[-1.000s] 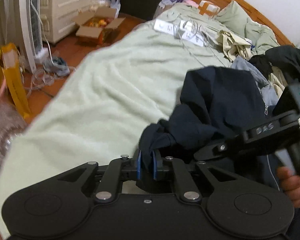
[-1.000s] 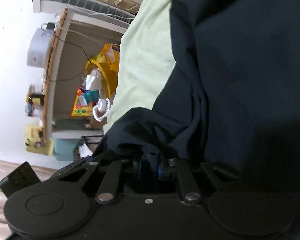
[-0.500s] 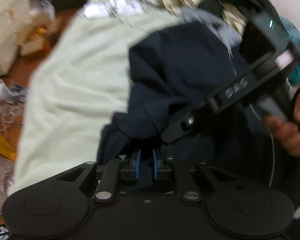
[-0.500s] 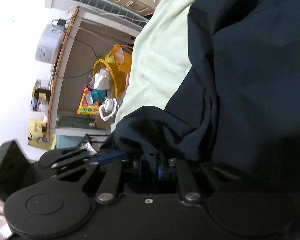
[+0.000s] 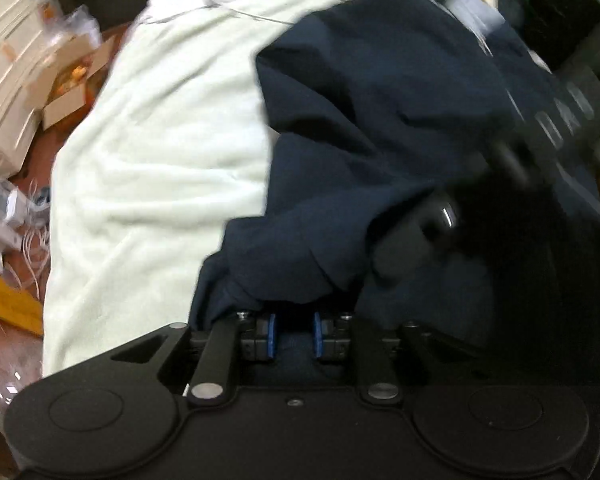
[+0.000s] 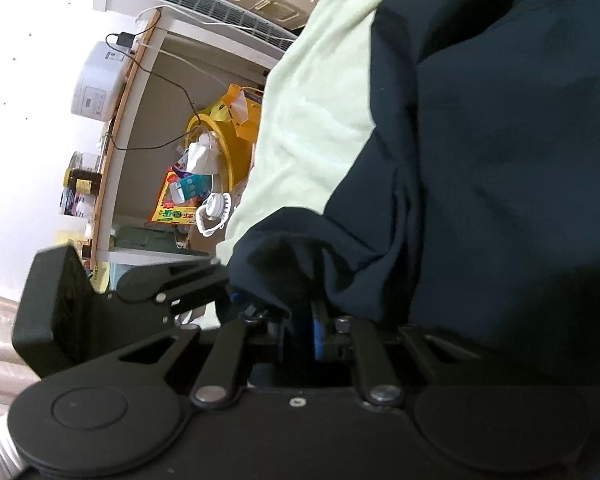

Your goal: Fold clothes

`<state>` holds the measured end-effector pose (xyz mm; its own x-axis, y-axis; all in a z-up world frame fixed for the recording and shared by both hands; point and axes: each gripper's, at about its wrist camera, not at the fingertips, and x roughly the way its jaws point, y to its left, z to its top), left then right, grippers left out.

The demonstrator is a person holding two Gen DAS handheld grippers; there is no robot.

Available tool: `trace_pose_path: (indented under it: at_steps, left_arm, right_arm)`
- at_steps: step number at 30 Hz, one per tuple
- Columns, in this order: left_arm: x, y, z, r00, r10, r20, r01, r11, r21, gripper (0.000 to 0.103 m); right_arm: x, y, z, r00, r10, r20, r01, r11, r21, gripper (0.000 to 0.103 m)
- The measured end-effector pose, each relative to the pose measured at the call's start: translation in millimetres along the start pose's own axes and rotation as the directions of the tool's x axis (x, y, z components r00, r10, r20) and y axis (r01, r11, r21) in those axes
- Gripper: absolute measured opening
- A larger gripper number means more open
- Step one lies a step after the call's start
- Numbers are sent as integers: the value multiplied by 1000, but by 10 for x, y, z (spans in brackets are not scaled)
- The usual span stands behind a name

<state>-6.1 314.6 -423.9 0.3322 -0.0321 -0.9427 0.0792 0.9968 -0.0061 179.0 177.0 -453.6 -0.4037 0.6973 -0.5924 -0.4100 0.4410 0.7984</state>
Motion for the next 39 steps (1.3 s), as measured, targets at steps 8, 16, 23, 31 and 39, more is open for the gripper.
trace_pose_path:
  at_steps: [8,16,23,31,39]
  left_arm:
    - [-80,178,75,971,-190,-143,208,971,123,31]
    - [208,67,30,948,-192,-253,251,941,225,32]
    - [370,-90,-215,975,-132,-176,183,931,316,30]
    - [258,-118,-450,997,-76,-19,78,939,334,0]
    - [-106,181,-674,992,16,128,-31,993,116,0]
  right_arm:
    - [85,18,-18,997,-3,-75,0,1000,-30,10]
    - [193,32,-50,993,-16,-121,11,999,-40,10]
    - [230,4,-72,993,-21,-117,18,999,-28,10]
    - [169,29,-44,994,-50,-94,45,998,-53,11]
    - [-111,21,104,998,-58,-4,58,998,-10,40]
